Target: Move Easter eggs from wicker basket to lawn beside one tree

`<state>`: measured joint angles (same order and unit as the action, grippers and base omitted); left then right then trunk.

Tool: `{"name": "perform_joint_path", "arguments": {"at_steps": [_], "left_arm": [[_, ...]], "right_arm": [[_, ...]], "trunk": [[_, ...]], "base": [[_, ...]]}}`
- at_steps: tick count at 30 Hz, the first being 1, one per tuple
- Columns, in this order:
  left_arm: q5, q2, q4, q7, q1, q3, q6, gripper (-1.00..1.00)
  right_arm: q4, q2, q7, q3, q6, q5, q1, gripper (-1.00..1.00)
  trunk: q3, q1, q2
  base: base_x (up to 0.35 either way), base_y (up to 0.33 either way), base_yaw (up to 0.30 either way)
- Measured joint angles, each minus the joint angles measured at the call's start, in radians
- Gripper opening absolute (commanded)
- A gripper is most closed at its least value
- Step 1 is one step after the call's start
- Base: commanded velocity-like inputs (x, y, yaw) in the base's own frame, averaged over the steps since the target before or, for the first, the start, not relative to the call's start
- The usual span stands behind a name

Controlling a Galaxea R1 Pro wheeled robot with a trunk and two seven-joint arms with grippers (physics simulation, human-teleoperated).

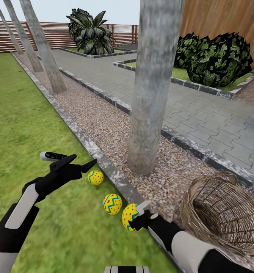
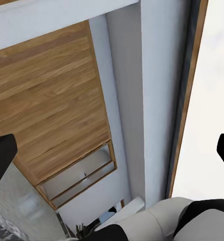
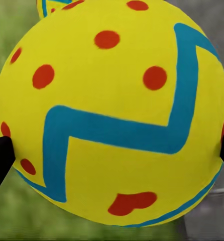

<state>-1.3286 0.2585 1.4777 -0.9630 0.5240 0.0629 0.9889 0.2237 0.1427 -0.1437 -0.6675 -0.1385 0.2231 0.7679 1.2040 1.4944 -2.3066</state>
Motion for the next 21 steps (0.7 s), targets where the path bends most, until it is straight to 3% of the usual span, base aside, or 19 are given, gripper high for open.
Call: {"name": "perform_joint_path", "arguments": {"at_steps": [11,19,21], "left_arm": [[0.0,0.0,0.0,0.0,0.0,0.0,0.001,1.0],[0.0,0.0,0.001,0.0,0.0,0.0,0.001,1.0],[0.0,0.0,0.002,0.0,0.0,0.0,0.001,1.0]], "right_arm": [[0.0,0.005,0.003,0.0,-0.004,-0.008,0.001,-1.0],[-0.001,0.007,0.065,0.001,-0.003,-0.005,0.001,-1.0],[-0.003,0.014,0.113,0.001,-0.005,-0.005,0.001,-1.0]], "trunk": [[0.031,0.038,-0.07],[0.056,0.069,-0.126],[0.063,0.077,-0.14]], "base": [[0.0,0.0,0.0],[0.0,0.0,0.0],[0.0,0.0,0.0]]}}
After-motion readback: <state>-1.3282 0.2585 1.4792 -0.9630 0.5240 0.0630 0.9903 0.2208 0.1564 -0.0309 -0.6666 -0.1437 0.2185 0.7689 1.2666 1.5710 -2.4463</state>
